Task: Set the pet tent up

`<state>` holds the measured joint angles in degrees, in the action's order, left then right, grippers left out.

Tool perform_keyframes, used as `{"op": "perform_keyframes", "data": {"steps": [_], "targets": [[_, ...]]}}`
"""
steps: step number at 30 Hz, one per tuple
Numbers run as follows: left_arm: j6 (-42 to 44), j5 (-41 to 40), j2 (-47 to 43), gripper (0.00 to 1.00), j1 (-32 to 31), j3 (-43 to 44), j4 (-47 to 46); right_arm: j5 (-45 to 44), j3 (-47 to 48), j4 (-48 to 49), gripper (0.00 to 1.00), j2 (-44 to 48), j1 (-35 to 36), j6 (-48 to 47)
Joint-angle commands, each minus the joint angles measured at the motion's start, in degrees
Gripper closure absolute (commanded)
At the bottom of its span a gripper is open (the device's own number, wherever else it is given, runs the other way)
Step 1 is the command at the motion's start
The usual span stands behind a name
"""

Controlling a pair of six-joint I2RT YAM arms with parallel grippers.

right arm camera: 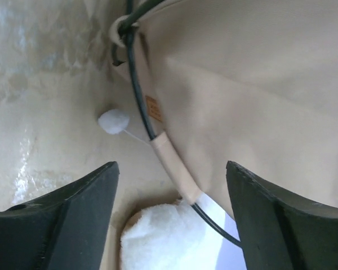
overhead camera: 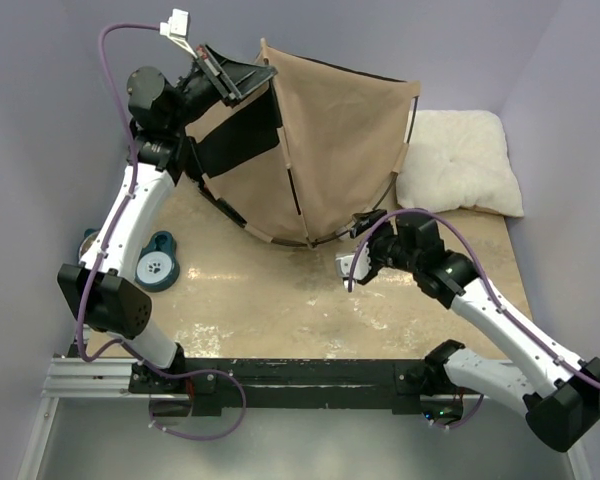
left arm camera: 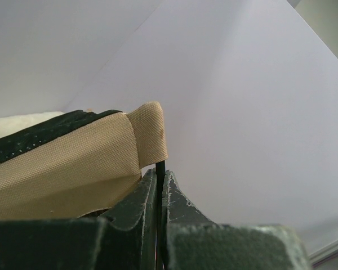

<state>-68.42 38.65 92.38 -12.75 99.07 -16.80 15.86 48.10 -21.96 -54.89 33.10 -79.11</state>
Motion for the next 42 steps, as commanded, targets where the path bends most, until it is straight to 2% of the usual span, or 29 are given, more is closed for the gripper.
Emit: {"op": "perform_keyframes", "data": {"steps": [1,8,11,15,18,19,21,24,26,27,33,36,38,42], "targets": [[-1.27,0.10,-0.01,1.00,0.36,2.89,-2.98,-6.53,-5.80,6.80,0.15,0.58,0.12,-12.90],[-1.80,0.46,0.34,1.00,0.36,2.36,-4.21,-8.12,-16.61,35.37,0.10,3.83,0.12,-15.10],[-1.89,0.63,0.61,1.00,0.36,2.53,-4.47,-7.60,-18.65,38.91,0.14,1.99,0.12,-16.51],[-2.15,0.72,1.31,1.00,0.36,3.32,-4.21,-8.38,-21.20,48.65,0.21,-2.92,0.12,-17.30],[-1.89,0.63,1.49,1.00,0.36,3.85,-3.24,-7.61,-20.50,51.22,0.26,-5.83,0.12,-17.13],[-1.54,0.72,1.58,1.00,0.36,3.94,-3.16,-7.25,-20.32,51.74,0.32,-6.45,0.12,-16.87],[-1.36,0.90,1.49,1.00,0.36,3.77,-2.72,-6.63,-20.32,53.59,0.52,-6.81,0.12,-16.17],[-0.40,1.51,1.58,1.00,0.36,3.85,-2.19,-4.97,-19.71,53.42,1.00,-4.88,0.12,-14.41],[0.83,1.95,1.58,1.00,0.36,3.94,-2.27,-3.91,-18.14,50.71,1.00,-1.28,0.12,-12.22],[1.62,2.21,1.40,0.95,0.36,3.77,-2.80,-3.30,-16.65,48.17,1.00,0.12,0.12,-10.21],[5.92,4.06,1.23,0.36,1.68,1.22,-7.64,-0.04,-8.82,38.13,1.00,8.39,0.12,4.12],[8.99,4.76,1.14,0.19,2.82,0.43,-8.25,0.05,-5.22,34.36,1.00,10.85,0.03,10.10],[12.50,5.38,0.79,0.01,3.35,0.69,-7.73,0.05,-2.67,32.25,1.00,12.26,0.03,14.32],[22.17,1.87,-1.14,0.00,4.58,1.31,-0.62,-1.61,2.43,29.17,1.00,13.41,0.12,23.09]]}}
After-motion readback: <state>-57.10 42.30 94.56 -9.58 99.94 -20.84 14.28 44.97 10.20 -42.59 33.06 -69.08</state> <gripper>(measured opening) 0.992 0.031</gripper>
